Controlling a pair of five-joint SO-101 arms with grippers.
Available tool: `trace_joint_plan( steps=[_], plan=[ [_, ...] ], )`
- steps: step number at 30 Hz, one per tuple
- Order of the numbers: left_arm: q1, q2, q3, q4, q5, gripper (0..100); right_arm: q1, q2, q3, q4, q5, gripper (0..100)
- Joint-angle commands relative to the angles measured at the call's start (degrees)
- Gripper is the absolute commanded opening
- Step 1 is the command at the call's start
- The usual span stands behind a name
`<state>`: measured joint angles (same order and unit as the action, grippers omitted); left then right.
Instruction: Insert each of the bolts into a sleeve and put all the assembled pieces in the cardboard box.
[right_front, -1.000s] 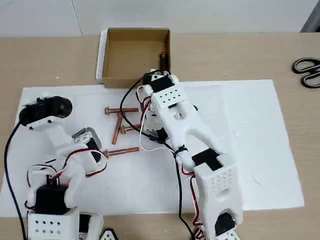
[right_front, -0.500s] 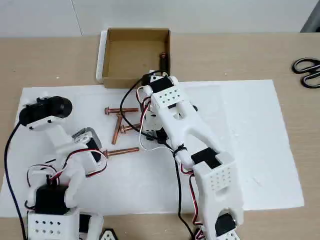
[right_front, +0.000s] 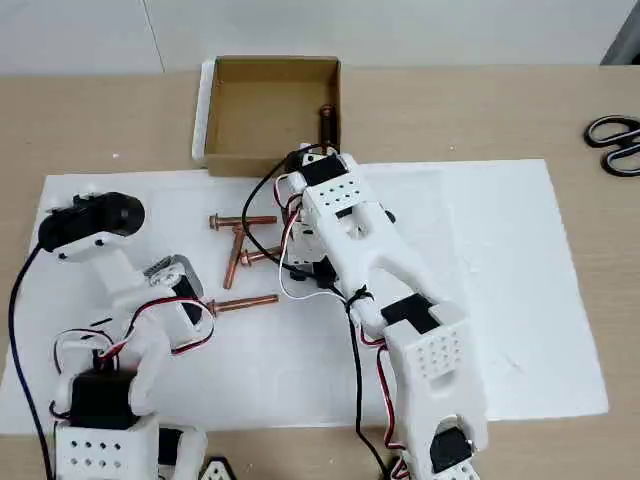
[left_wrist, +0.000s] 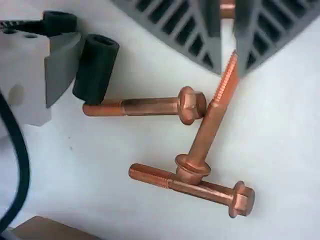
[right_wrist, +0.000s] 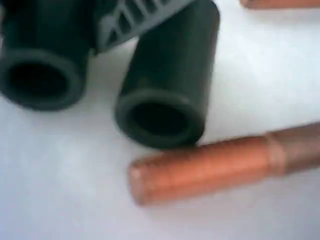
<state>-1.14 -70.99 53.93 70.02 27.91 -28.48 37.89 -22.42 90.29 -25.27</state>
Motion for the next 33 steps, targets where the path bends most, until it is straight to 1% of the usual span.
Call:
trace_joint_plan(
  steps=[1,18,20,22,33],
  plan=[
    [-0.2,-0.6,-0.3,0.4,0.3,1,1.2,3.8,0.5,-0.5,0.6,9.4],
    [-0.1,-0.7,1.4,-0.1,0.2,1,1.2,5.8,0.5,-0.5,0.6,8.8],
    [-0.1,-0.7,1.4,-0.1,0.2,1,1.2,5.8,0.5,-0.5,0.6,6.4],
    [-0.1,-0.7,1.4,-0.1,0.2,1,1.2,5.4,0.5,-0.7,0.6,0.0],
    [-0.1,-0.7,1.4,-0.1,0.1,1,1.3,4.4,0.4,0.2,0.7,0.2]
  ],
)
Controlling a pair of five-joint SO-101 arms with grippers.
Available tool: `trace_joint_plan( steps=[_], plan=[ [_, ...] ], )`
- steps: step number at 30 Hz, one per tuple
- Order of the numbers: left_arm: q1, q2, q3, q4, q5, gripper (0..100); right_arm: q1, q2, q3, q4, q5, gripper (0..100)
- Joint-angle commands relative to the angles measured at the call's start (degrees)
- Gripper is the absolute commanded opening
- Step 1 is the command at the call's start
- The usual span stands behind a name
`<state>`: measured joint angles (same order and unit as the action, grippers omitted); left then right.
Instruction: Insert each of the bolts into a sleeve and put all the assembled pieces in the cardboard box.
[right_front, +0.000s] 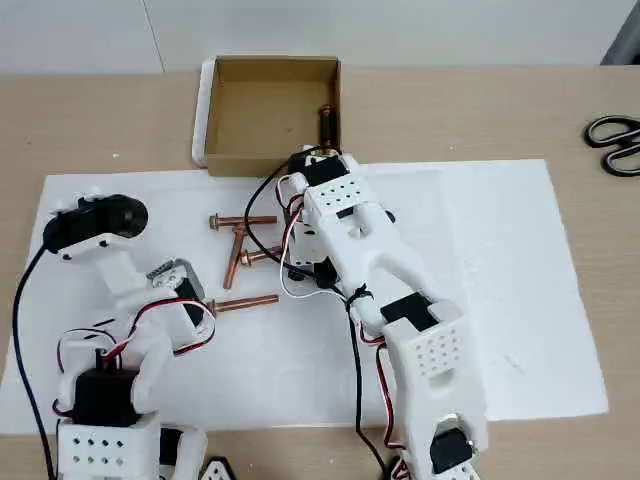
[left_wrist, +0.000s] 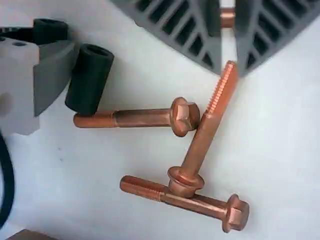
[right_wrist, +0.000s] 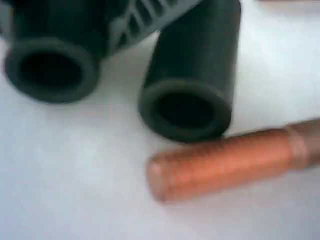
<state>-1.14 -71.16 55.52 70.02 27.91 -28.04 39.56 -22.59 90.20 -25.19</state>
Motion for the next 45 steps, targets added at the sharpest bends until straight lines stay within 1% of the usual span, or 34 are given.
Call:
trace_joint_plan(
  steps=[1,9,12,20,24,28,31,34,37,38,40,45],
  plan=[
    [-0.1,-0.5,-0.2,-0.1,0.1,1,0.8,1.5,0.6,1.5,0.6,0.2],
    [0.2,-0.5,-0.3,-0.2,0.1,1,0.7,-11.9,0.6,8.0,1.0,0.2],
    [0.2,-0.5,-0.4,-0.2,0.1,1,0.7,-17.2,0.6,8.3,2.5,0.2],
    [0.2,-0.5,-1.0,-0.2,0.1,1,0.7,-32.5,0.9,8.7,2.6,0.2],
    [0.2,-0.3,-7.1,-0.4,0.4,1,0.8,-38.4,1.0,8.7,2.6,0.2],
    [-0.1,0.0,-13.4,-4.7,0.4,1,0.8,-43.6,1.0,8.7,2.5,0.2],
    [-0.1,0.7,-16.9,-5.4,0.5,1,1.2,-47.2,1.1,9.0,2.5,0.2],
    [-0.2,5.0,-20.9,-5.0,0.5,1,3.3,-50.0,4.5,9.0,2.5,0.2],
    [-0.2,12.7,-26.9,-4.9,0.8,1,7.3,-52.8,11.4,9.0,2.4,0.2],
    [-0.2,15.9,-29.2,-4.7,1.8,1,8.5,-53.9,13.8,8.9,2.4,0.2],
    [-0.2,22.9,-35.2,-2.3,4.3,1,10.7,-56.6,18.1,8.7,2.4,0.2],
    [-0.1,41.3,-51.5,6.9,10.1,1,14.2,-63.2,27.3,8.5,2.4,0.2]
  ],
)
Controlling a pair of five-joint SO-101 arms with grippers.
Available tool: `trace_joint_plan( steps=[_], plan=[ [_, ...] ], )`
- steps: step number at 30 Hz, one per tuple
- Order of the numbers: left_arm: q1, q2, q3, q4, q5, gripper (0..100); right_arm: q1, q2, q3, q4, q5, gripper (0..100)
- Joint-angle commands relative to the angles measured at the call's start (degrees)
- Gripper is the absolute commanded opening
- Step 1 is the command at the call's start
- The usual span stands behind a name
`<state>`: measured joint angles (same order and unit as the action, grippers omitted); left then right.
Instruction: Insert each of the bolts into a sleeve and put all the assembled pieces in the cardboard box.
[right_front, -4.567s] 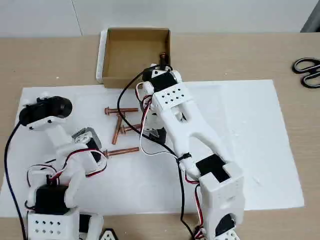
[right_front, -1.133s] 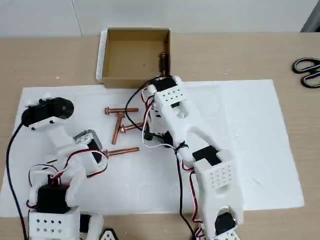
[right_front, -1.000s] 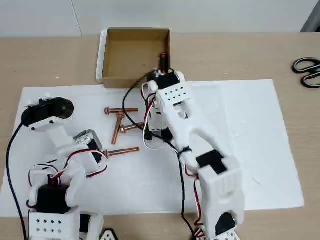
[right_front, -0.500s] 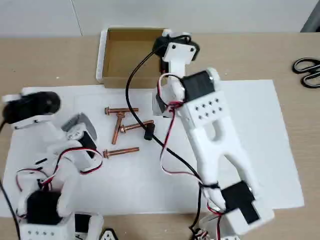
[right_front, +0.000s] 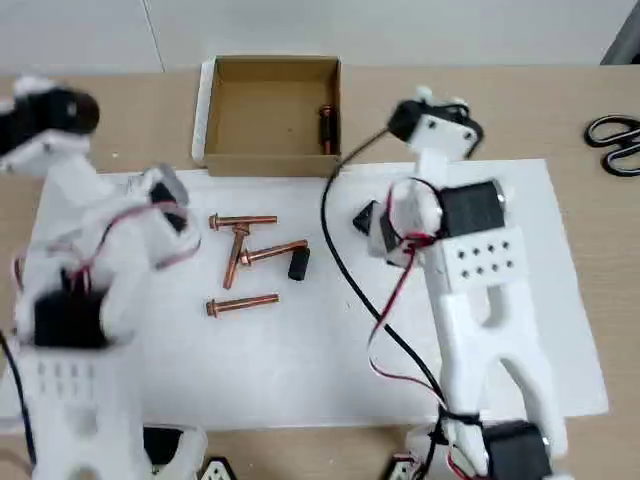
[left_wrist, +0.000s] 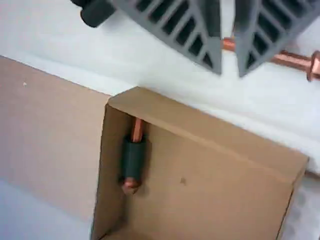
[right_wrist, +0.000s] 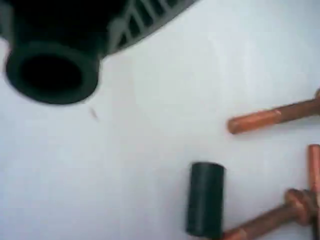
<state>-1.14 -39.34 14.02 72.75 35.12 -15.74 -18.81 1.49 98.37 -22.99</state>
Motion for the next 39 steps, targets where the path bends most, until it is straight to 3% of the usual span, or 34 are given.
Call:
trace_joint_plan(
  steps=[1,9,19,27,39],
  plan=[
    [-0.1,12.5,-12.5,5.9,4.0,1,2.4,-5.8,4.8,0.3,0.1,0.2],
    [0.3,27.0,-25.0,20.4,12.3,1,6.7,-13.9,16.4,-0.1,0.1,0.2],
    [0.3,35.6,-25.1,25.0,18.5,1,7.4,-21.0,27.3,-3.8,0.1,0.2],
    [0.4,40.6,-25.5,23.7,33.7,1,7.5,-24.6,30.6,-3.7,0.1,0.2],
    [6.9,46.2,-25.1,11.7,38.0,1,7.5,-25.7,34.5,-6.2,0.1,0.2]
  ],
)
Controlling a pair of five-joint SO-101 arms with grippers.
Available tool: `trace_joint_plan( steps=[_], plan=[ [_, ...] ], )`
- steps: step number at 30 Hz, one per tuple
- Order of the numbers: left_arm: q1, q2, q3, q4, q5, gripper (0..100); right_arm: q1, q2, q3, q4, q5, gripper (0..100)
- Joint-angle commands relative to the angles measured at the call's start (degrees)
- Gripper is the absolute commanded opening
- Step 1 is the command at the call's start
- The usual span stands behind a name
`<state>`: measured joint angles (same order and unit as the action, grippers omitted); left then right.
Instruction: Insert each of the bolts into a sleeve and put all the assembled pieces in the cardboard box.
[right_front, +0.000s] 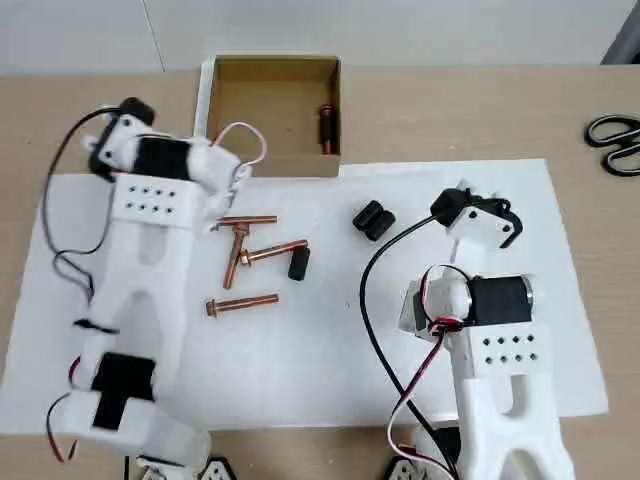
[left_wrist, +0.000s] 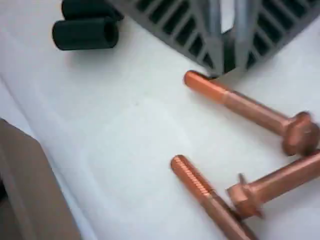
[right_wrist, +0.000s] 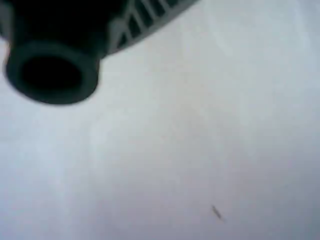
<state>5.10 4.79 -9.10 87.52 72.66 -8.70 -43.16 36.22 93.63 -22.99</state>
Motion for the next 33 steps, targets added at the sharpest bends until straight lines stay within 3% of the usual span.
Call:
trace_joint_plan(
  steps=[1,5,11,33],
  plan=[
    [0.9,3.6,-2.0,-3.4,0.4,1,0.5,-1.4,-0.3,-1.5,0.1,0.2],
    [1.1,8.3,-3.2,-3.5,0.4,2,0.5,-1.4,-0.3,-1.8,0.1,0.2],
    [1.1,9.9,-3.6,-5.5,0.1,13,0.5,-1.4,-0.3,-1.8,0.1,0.2],
    [-0.6,17.7,-3.4,-14.6,-0.4,13,0.5,-0.9,-0.3,-1.8,0.1,0.2]
  ],
)
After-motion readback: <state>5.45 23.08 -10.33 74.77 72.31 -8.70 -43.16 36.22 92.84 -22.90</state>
